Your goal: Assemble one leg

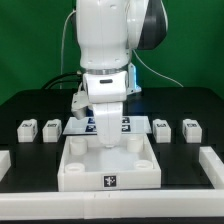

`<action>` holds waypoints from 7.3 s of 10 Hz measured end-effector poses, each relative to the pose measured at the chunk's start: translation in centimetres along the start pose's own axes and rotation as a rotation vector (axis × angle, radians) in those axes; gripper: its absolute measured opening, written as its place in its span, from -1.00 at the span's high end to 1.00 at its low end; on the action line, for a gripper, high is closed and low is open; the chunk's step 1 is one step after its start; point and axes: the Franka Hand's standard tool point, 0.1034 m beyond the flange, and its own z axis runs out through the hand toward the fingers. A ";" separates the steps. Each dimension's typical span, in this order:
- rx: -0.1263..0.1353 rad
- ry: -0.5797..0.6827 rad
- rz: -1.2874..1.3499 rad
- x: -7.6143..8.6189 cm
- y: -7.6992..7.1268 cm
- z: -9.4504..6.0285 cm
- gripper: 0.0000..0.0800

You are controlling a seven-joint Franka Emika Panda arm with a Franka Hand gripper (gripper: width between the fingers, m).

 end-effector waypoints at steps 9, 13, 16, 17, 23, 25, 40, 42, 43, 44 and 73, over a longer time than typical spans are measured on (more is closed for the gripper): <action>-0.024 0.017 0.027 5.0 3.0 -0.5 0.84; -0.049 0.036 -0.009 8.2 4.9 -0.7 0.84; -0.048 0.044 0.005 8.9 5.2 -0.3 0.84; -0.048 0.044 0.007 8.8 5.2 -0.3 0.84; -0.045 0.044 0.009 8.7 5.1 -0.2 -0.43; -0.045 0.044 0.009 8.7 5.1 -0.2 -0.56; -0.079 0.088 0.963 15.3 1.2 -4.7 -0.62; -0.064 0.109 1.201 15.9 0.9 -4.6 -0.62; -0.048 0.113 1.343 17.2 0.0 -4.1 -0.62; -0.038 0.119 1.399 18.5 -1.2 -2.7 -0.62; 0.553 -0.660 1.451 19.6 -5.0 1.5 0.29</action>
Offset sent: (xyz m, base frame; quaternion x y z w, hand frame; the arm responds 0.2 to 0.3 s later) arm 0.0000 0.0000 0.0000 0.0000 0.0000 0.0000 1.0000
